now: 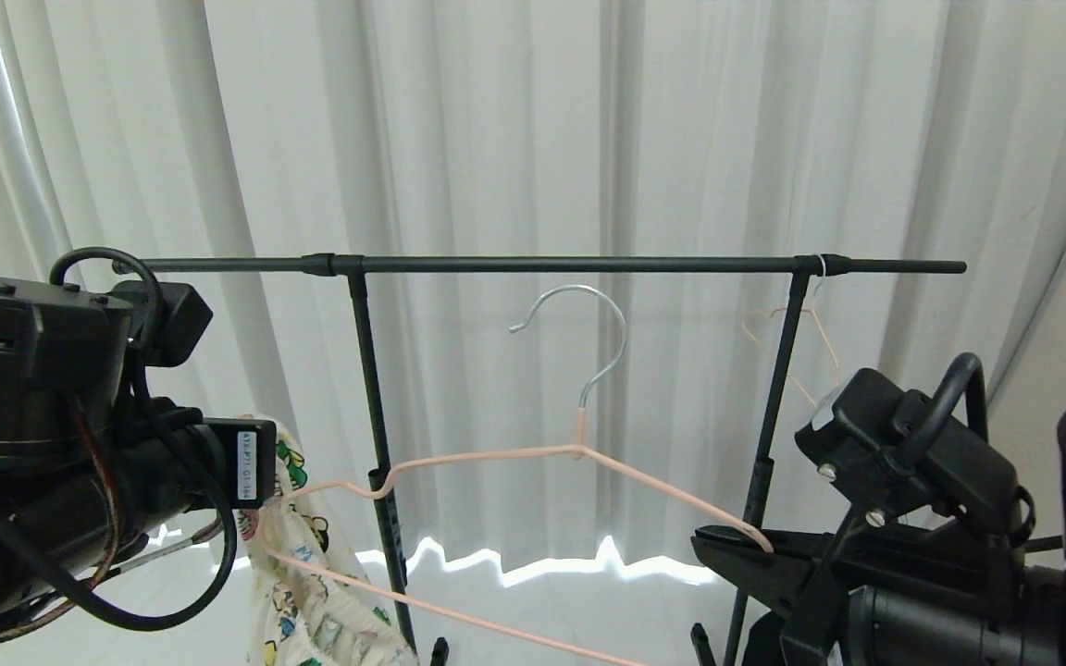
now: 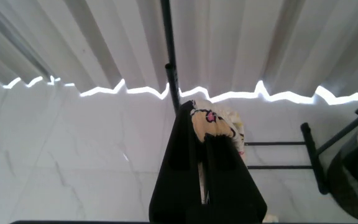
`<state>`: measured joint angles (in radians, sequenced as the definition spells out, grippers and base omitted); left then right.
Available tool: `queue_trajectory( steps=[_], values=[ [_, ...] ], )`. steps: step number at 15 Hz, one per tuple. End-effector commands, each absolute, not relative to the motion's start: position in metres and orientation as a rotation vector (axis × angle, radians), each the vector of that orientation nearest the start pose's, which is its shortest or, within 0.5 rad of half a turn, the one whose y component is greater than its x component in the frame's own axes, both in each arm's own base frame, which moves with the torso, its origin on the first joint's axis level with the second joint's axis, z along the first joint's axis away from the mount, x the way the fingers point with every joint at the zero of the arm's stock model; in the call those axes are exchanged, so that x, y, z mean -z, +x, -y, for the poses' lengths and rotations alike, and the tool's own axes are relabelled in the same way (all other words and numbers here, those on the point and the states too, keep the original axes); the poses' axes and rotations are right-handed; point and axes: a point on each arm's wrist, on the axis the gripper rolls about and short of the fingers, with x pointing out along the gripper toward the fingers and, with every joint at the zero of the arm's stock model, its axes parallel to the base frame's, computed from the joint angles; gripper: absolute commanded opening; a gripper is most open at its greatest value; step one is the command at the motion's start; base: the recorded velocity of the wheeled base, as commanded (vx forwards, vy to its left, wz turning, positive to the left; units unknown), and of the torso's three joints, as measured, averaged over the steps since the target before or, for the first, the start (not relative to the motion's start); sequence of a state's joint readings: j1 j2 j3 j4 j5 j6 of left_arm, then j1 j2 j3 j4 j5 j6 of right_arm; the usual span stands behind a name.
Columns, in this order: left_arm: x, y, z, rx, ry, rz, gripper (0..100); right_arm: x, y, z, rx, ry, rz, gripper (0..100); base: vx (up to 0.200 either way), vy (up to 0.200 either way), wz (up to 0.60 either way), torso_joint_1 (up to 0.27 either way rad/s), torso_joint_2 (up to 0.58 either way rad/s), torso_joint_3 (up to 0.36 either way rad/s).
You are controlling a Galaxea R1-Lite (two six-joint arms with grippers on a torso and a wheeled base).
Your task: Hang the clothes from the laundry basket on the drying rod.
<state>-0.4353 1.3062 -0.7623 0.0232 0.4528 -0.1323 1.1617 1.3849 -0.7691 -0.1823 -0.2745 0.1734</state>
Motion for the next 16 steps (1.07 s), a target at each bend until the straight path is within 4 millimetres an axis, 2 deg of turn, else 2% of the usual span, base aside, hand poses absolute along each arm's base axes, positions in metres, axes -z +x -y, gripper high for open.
queue_trajectory(
  steps=[1,4,6,11,16],
  values=[
    [-0.207,0.187,0.073,-0.068,0.116,-0.524,0,-0.212,0.095,-0.204,-0.839,-0.138,-0.415,0,0.000,0.000,0.00,0.000,0.00,0.000],
    [-0.210,0.185,0.072,-0.067,0.112,-0.514,0,-0.203,0.106,-0.211,-0.800,-0.145,-0.431,0,0.000,0.000,0.00,0.000,0.00,0.000],
    [-0.209,0.185,0.072,-0.066,0.112,-0.517,0,-0.198,0.112,-0.225,-0.804,-0.134,-0.416,0,0.000,0.000,0.00,0.000,0.00,0.000],
    [-0.208,0.186,0.072,-0.070,0.105,-0.519,0,-0.192,0.118,-0.242,-0.807,-0.144,-0.427,0,0.000,0.000,0.00,0.000,0.00,0.000],
    [-0.207,0.186,0.072,-0.074,0.098,-0.523,0,-0.180,0.130,-0.262,-0.739,-0.123,-0.387,0,0.000,0.000,0.00,0.000,0.00,0.000]
  ],
)
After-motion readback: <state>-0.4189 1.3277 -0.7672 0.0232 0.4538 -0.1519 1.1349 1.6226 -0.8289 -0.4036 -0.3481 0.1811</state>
